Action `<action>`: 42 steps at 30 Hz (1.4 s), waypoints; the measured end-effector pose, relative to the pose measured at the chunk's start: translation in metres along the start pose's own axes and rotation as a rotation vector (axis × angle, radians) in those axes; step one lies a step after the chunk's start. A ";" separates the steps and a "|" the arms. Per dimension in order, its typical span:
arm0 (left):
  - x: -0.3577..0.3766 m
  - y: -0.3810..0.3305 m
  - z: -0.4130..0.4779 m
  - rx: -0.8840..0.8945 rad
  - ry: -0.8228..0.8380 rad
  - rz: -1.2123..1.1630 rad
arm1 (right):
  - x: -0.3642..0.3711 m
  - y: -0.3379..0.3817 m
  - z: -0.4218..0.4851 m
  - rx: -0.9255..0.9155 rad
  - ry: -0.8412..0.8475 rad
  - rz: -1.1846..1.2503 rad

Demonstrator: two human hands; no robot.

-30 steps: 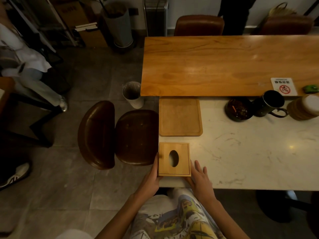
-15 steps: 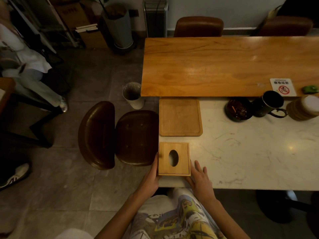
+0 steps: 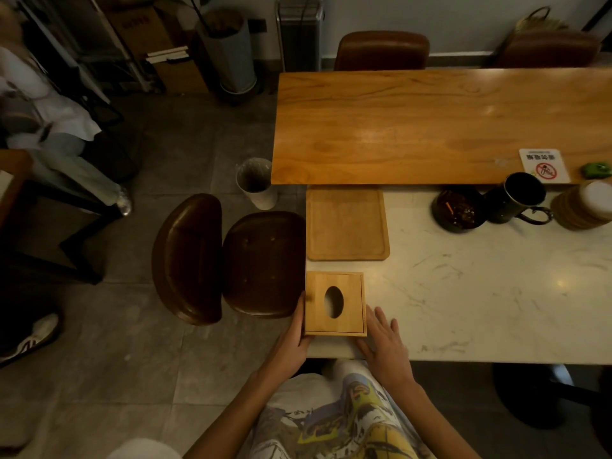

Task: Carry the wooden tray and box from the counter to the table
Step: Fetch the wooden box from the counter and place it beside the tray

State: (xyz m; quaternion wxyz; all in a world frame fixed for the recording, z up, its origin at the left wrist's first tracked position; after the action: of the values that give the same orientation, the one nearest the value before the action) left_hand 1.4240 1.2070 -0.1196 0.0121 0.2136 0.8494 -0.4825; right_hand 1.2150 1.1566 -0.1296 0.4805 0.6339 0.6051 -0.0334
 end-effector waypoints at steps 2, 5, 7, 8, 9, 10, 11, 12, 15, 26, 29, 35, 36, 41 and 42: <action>0.000 0.001 0.001 0.001 0.003 -0.001 | 0.000 -0.002 0.000 0.006 -0.009 0.007; 0.000 0.001 0.000 -0.010 0.012 0.004 | 0.002 -0.003 0.000 0.011 -0.003 -0.012; 0.000 0.002 0.000 -0.018 0.012 -0.004 | 0.001 -0.003 0.000 0.017 0.002 -0.010; 0.000 0.002 0.000 -0.018 0.010 -0.011 | 0.001 -0.003 -0.001 0.020 0.001 -0.005; 0.000 0.003 0.000 -0.016 0.009 -0.021 | 0.000 -0.003 -0.001 0.018 0.001 0.004; 0.000 0.003 0.000 -0.013 0.008 -0.032 | -0.001 -0.003 -0.001 0.013 0.000 0.016; -0.001 0.003 0.000 -0.013 0.009 -0.042 | -0.001 -0.002 -0.001 0.007 0.001 0.023; -0.001 0.003 0.000 -0.016 0.012 -0.052 | -0.002 -0.002 -0.001 0.007 0.004 0.025; -0.002 0.001 -0.001 -0.027 0.015 -0.054 | -0.002 -0.001 -0.001 0.023 0.014 0.024; -0.003 0.006 0.001 -0.038 0.020 -0.011 | -0.004 0.001 0.000 0.026 0.034 0.017; -0.002 0.007 0.000 -0.038 0.025 0.008 | -0.004 0.001 -0.001 0.019 0.026 0.012; 0.000 -0.005 -0.008 0.002 0.020 0.083 | -0.008 0.004 -0.007 0.065 0.074 0.001; 0.001 -0.007 -0.012 0.013 -0.006 0.167 | -0.008 0.004 -0.012 0.100 0.068 -0.021; 0.001 -0.028 -0.030 -0.047 -0.113 0.665 | -0.008 0.014 -0.046 0.068 -0.011 -0.092; 0.002 -0.030 -0.029 -0.055 -0.102 0.691 | -0.009 0.017 -0.050 0.021 -0.011 -0.090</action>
State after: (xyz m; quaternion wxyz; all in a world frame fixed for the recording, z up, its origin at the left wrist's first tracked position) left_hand 1.4164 1.2188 -0.0801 0.2228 0.4635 0.7381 -0.4367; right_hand 1.1997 1.1859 -0.0879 0.4753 0.6108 0.6299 -0.0648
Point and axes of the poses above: each hand's wrist, its own z-axis towards the middle knuckle, its own x-axis out of the palm, y = z × x, the point moved 3 cm from there along z, towards the middle knuckle, and after that the axes turned 15 degrees about y, right-handed, at the moved point
